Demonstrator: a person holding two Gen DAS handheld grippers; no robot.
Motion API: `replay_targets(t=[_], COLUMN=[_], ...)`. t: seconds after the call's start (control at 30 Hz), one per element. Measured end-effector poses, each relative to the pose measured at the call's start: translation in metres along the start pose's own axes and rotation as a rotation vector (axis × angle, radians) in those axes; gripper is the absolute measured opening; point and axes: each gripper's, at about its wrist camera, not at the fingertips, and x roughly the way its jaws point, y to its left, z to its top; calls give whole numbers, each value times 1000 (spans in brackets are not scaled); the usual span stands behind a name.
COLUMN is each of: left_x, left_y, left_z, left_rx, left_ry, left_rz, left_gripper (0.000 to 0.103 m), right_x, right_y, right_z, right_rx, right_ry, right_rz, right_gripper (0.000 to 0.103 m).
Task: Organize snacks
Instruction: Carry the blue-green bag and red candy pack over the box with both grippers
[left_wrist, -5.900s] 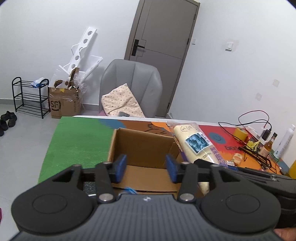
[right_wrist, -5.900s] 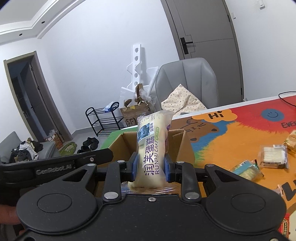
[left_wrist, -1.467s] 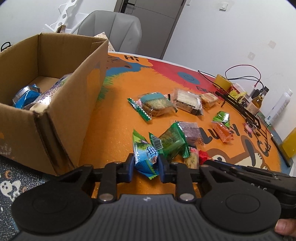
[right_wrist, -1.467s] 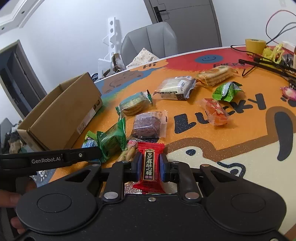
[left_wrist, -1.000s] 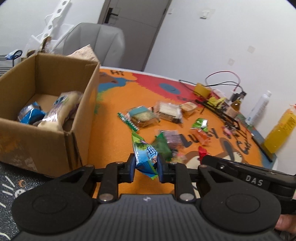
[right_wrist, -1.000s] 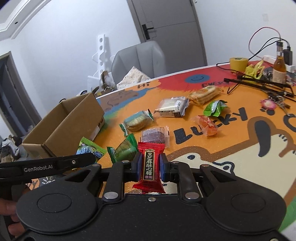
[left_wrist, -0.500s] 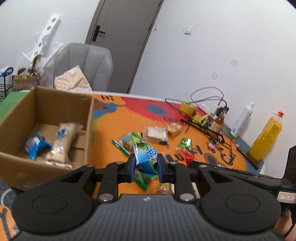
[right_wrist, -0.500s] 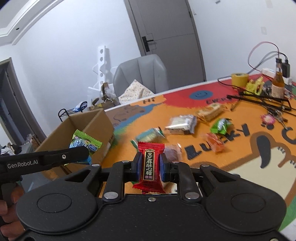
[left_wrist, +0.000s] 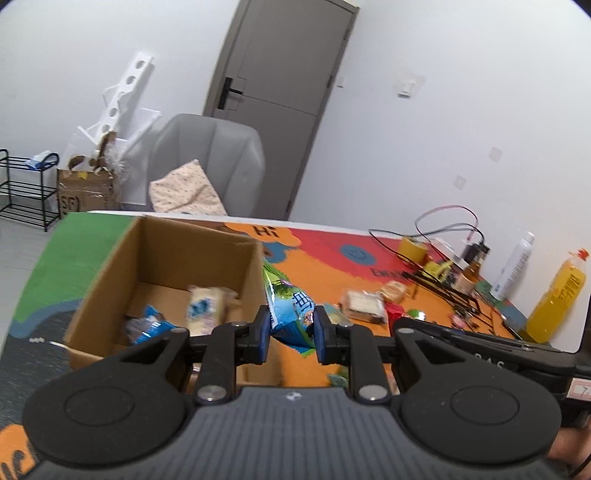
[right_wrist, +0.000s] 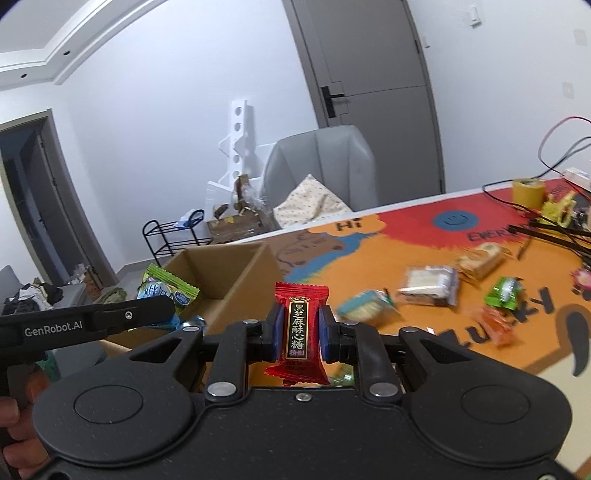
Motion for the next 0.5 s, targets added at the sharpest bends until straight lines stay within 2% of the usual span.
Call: replay_targets(t=[0.5], left_x=[-5], left_y=[62], left_z=[13], left_rx=[-73], left_ry=[-16], left_rz=[101], left_gripper=[23], right_x=[31], right_y=[58], right_z=[15], right_rx=[-67], right_ry=[13], right_rz=[69], right_gripper=[18])
